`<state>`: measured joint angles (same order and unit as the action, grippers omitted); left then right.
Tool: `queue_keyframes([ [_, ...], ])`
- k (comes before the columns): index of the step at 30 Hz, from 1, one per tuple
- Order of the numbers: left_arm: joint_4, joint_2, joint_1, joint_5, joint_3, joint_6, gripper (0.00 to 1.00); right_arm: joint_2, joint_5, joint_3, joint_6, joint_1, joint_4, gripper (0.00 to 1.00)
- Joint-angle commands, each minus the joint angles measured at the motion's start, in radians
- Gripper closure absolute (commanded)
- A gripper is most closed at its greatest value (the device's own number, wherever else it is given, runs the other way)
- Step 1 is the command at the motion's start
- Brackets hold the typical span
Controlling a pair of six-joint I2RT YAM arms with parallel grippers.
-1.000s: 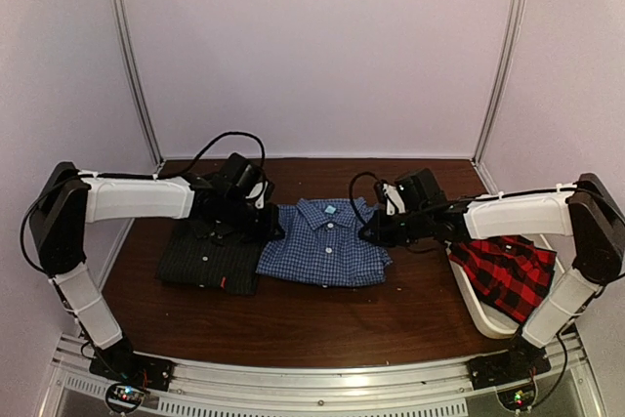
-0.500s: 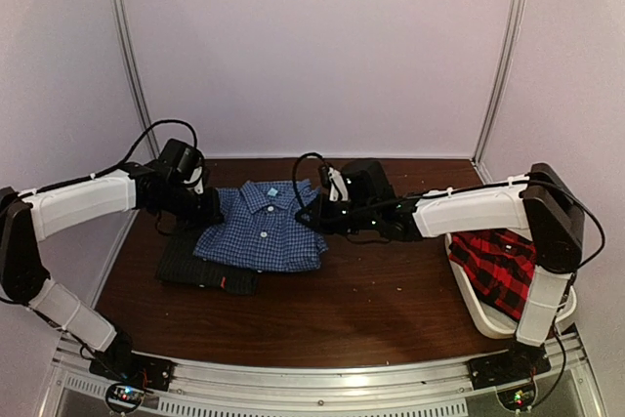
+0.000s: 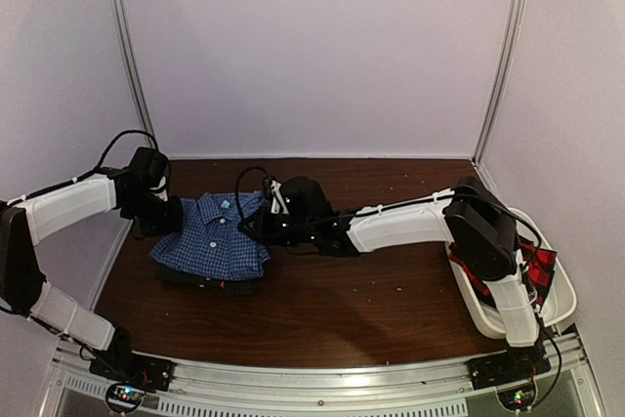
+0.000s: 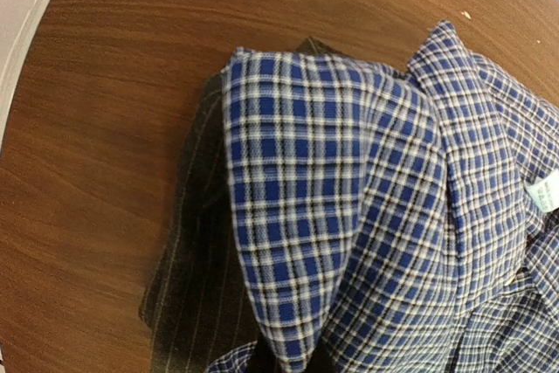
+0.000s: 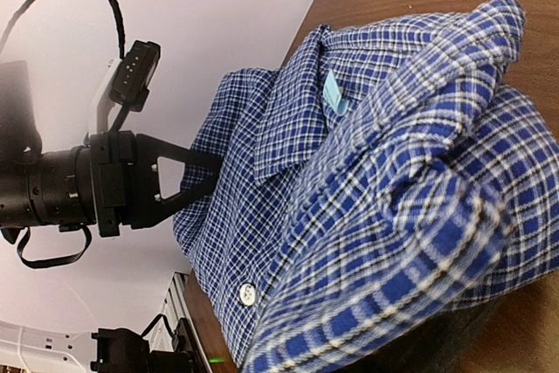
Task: Fold and stack the long sleeve shirts
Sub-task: Place the square-folded shirt on the square-folded shirt.
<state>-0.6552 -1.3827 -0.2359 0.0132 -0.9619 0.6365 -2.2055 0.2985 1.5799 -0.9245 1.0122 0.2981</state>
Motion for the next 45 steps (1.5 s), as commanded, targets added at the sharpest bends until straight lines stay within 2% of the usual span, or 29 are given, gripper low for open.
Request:
queue_keyframes([
  [1,0.03,-0.025,0.035,0.033,-0.014,-0.046,1.0,-0.069,0.024,0.104,-0.026,0.016,0.073,1.0],
  [12,0.082,-0.099,0.099,0.053,0.023,-0.073,0.99,-0.154,0.04,0.124,-0.03,0.019,0.089,0.99],
  [16,0.102,-0.134,0.112,0.071,0.04,-0.09,0.89,-0.141,0.047,0.07,-0.016,0.006,0.077,0.84],
  [19,0.118,-0.145,0.114,0.091,0.056,-0.092,0.75,-0.109,0.046,0.009,-0.009,-0.013,0.075,0.73],
  [22,0.12,-0.157,0.124,0.111,0.061,-0.091,0.65,-0.069,0.036,-0.045,0.007,-0.025,0.069,0.68],
  [30,0.117,-0.157,0.172,0.124,0.06,-0.097,0.53,0.009,0.001,-0.111,0.079,-0.029,-0.009,0.6],
  [35,0.113,-0.148,0.21,0.083,0.048,-0.113,0.46,0.061,-0.033,-0.147,0.122,-0.029,-0.04,0.55],
  [39,0.1,-0.13,0.213,0.08,0.016,-0.129,0.33,0.11,-0.065,-0.169,0.156,-0.029,-0.066,0.5],
  [41,0.097,-0.123,0.213,0.076,0.001,-0.135,0.27,0.138,-0.084,-0.183,0.177,-0.029,-0.079,0.45],
  [45,0.096,-0.105,0.213,0.063,-0.02,-0.138,0.13,0.195,-0.118,-0.205,0.215,-0.031,-0.103,0.27],
])
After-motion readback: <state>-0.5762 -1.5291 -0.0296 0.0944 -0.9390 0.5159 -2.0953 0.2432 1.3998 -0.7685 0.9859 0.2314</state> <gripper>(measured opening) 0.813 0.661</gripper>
